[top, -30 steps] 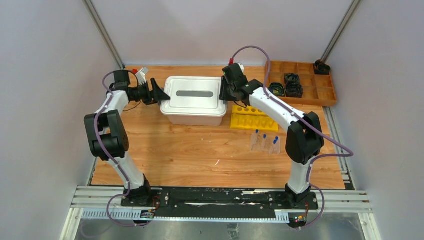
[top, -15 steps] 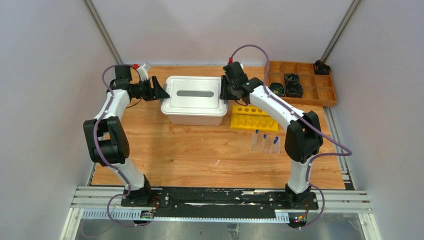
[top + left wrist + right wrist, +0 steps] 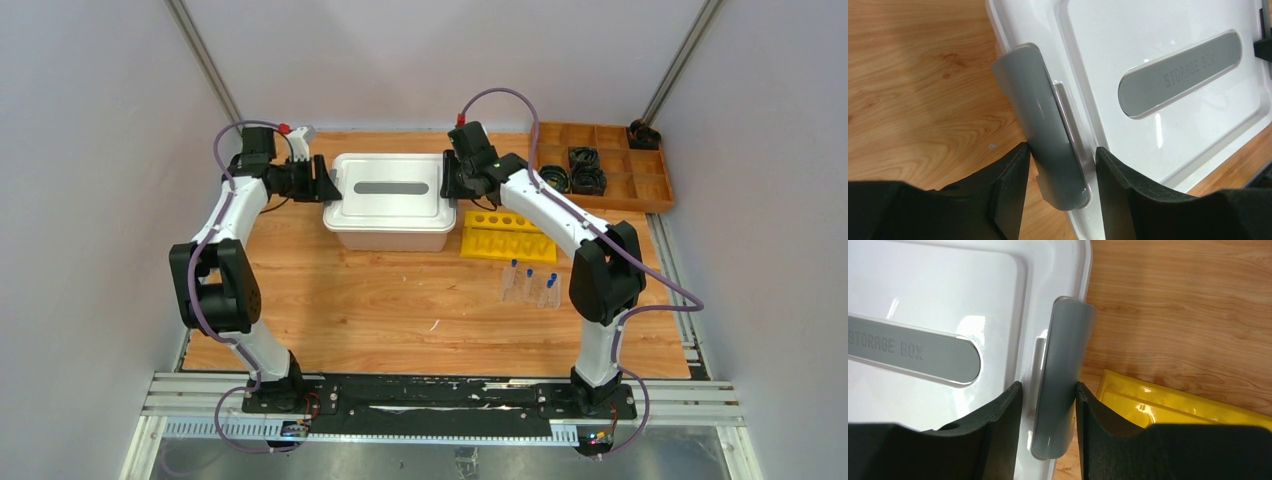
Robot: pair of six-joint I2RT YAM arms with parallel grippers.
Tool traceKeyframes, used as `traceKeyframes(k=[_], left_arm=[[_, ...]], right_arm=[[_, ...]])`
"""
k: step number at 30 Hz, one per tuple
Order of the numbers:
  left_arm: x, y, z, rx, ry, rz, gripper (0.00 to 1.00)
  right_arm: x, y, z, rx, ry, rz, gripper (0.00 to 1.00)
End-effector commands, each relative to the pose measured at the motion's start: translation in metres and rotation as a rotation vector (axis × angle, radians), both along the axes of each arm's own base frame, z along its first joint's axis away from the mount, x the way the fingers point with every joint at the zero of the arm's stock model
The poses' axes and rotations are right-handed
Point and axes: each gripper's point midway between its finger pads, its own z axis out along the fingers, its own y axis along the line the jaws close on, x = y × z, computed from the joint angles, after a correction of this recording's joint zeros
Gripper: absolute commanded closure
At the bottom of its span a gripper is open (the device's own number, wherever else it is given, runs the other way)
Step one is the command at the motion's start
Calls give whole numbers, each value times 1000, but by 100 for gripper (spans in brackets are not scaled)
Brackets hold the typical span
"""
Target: Organize the chemistry lab equipment
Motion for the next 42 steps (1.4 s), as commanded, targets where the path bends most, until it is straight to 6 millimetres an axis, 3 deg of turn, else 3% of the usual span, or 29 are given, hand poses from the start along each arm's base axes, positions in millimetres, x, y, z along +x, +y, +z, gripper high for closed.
traceKeyframes(k=[1,2,7,11,14,17,19,21,25,27,29,30,33,38,42], left_arm=[[-10,-34,5,11,-14,-134,45],[-9,-32,9,25,-23,-130,40],[-7,-14,56,146,-114,-88,1],[-15,-7,107,193,-205,-65,0],[-29,4,135,238,-257,-39,0],[-46,27,146,339,-303,8,0],[-57,49,145,402,-322,50,0],[-64,74,137,435,-327,112,0],[-77,110,95,485,-322,170,0],[-82,116,68,504,-326,167,0],[-84,115,39,502,-324,168,0],[-84,113,23,486,-313,168,0],[-81,102,-11,400,-317,181,0],[-65,84,-29,255,-497,267,0],[-51,74,-39,281,-544,279,0]], right_arm=[[-17,27,-20,28,84,129,93],[-16,25,-16,21,73,129,88],[-9,10,30,8,-30,116,40],[-12,-7,66,-16,-112,92,7],[-22,-31,93,-52,-188,59,5],[-39,-73,121,-97,-285,-11,3],[-52,-111,141,-100,-358,-89,2],[-62,-161,143,-119,-383,-225,0],[-96,-265,100,-119,-348,-578,0],[-114,-297,75,-149,-411,-683,0],[-124,-317,65,-174,-527,-762,0],[-133,-327,50,-208,-539,-801,0],[-147,-352,37,-315,-585,-900,0],[-147,-373,-6,-393,-505,-975,0],[-134,-378,-46,-461,-450,-935,0]])
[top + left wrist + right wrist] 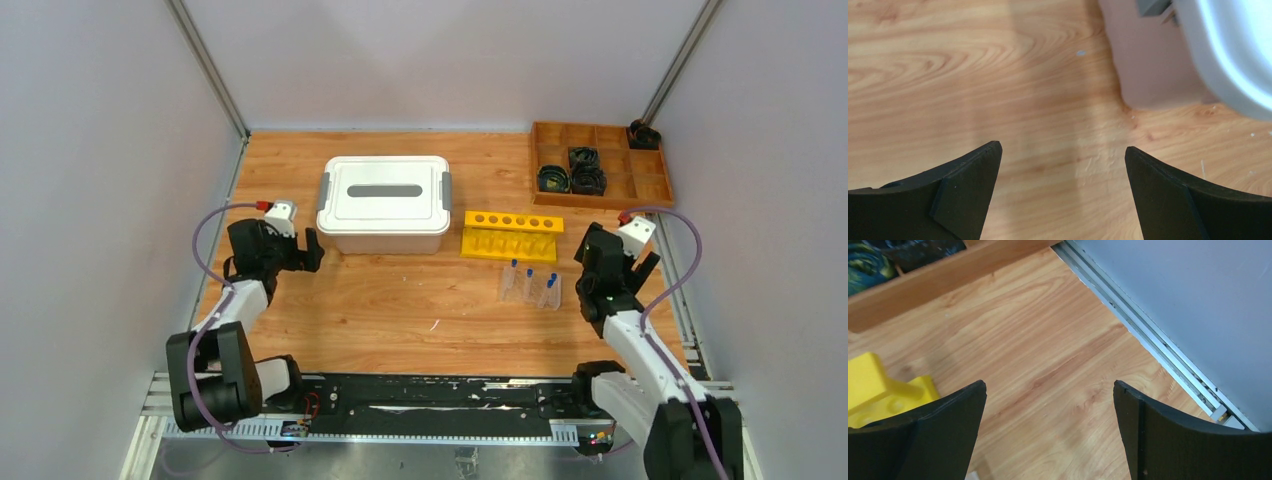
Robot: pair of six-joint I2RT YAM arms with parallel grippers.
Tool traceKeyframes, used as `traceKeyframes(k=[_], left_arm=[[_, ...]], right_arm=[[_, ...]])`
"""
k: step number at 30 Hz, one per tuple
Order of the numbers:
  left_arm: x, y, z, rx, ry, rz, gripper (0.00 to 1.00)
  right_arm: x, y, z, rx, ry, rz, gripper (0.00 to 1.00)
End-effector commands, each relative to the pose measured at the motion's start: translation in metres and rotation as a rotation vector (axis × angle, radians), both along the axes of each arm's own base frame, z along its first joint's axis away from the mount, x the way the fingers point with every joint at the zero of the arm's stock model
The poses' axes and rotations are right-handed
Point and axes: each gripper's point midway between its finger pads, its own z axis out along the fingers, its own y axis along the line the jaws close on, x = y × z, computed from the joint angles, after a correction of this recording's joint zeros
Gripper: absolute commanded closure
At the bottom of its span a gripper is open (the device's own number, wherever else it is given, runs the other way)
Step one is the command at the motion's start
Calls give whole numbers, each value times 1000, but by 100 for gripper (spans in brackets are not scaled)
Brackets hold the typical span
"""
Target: Organize the chemistry lab equipment
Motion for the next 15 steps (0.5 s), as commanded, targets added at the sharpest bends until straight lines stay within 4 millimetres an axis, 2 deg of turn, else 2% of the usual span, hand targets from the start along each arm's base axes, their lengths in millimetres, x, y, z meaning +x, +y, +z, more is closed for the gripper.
traceKeyframes(k=[1,4,9,12,15], left_arm=[[49,-6,41,24,-278,11,0],[56,-10,26,-12,-278,27,0],[66,-17,29,-89,-341,51,0],[61,-27,33,-33,-381,24,0],[45,-30,41,37,-487,32,0]], right_arm=[[15,-16,-20,-59,-15,-40,0],[30,-10,-27,-78,-33,34,0],[53,4,-45,-84,-12,158,0],[62,12,-53,-94,-3,222,0],[67,24,-57,-108,-23,309,0]])
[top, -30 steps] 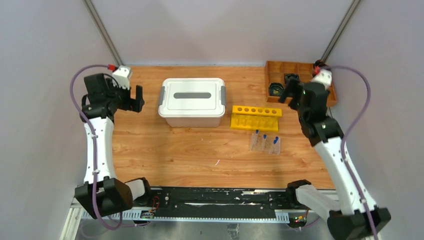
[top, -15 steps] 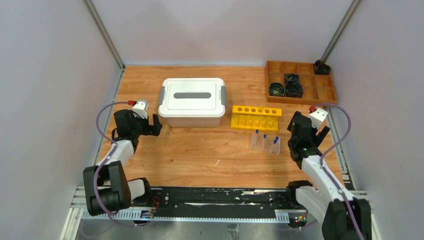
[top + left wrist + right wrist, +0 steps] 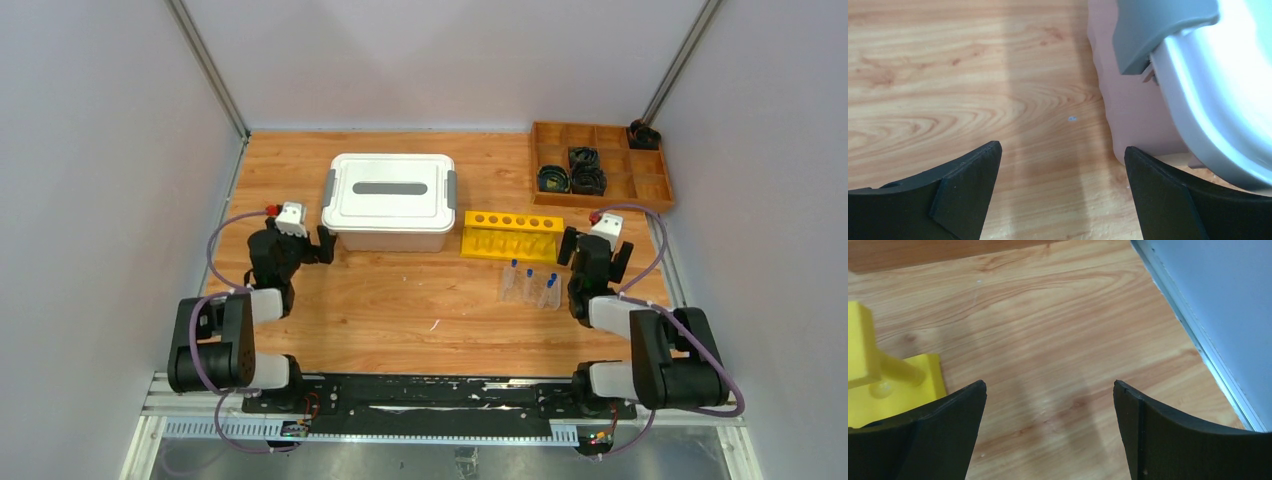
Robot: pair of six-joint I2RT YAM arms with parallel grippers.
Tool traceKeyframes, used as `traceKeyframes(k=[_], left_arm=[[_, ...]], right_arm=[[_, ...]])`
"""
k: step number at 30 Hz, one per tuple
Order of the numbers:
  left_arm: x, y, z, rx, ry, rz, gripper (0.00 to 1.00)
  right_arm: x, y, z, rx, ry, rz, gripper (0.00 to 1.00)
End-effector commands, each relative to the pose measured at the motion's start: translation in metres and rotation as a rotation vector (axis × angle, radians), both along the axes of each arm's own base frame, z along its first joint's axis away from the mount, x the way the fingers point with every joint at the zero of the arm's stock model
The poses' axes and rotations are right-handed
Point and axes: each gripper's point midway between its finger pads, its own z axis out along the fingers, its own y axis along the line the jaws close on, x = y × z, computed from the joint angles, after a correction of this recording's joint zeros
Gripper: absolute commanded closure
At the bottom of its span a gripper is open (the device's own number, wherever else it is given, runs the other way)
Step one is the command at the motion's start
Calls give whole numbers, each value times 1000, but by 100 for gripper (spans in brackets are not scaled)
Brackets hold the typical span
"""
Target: Organize the chemistry lab equipment
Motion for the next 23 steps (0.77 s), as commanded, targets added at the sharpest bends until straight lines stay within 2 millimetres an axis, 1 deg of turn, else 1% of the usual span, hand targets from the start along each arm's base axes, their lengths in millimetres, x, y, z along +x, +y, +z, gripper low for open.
traceKeyframes(k=[1,2,3,4,5,6,7,8,10,13,16,19,23], left_arm=[[-8,-4,37,98,-247,31,0],[-18,-4,29,121,-259,35,0],[-21,-8,37,108,-331,29,0],[-21,-10,41,93,-364,33,0],[-20,-9,38,95,-345,36,0],[-16,-9,31,112,-289,26,0],[-12,-8,27,128,-237,18,0],[-8,-10,27,116,-228,9,0],[-10,-10,33,95,-291,24,0],[-7,-6,27,108,-232,37,0],[-8,-8,31,96,-268,33,0],[-8,-10,27,105,-242,18,0],[-8,-10,29,102,-253,19,0]], right_arm=[[20,21,14,-22,-102,186,0],[22,26,13,-27,-116,226,0],[22,28,11,-36,-140,239,0],[21,26,11,-52,-169,235,0],[21,25,13,-62,-189,228,0],[21,24,12,-56,-181,216,0],[22,23,8,-48,-145,207,0],[22,23,6,-42,-113,203,0],[22,23,5,-38,-101,204,0],[22,23,6,-41,-108,203,0],[22,23,6,-39,-106,202,0],[22,23,6,-39,-105,203,0],[22,23,5,-39,-105,203,0]])
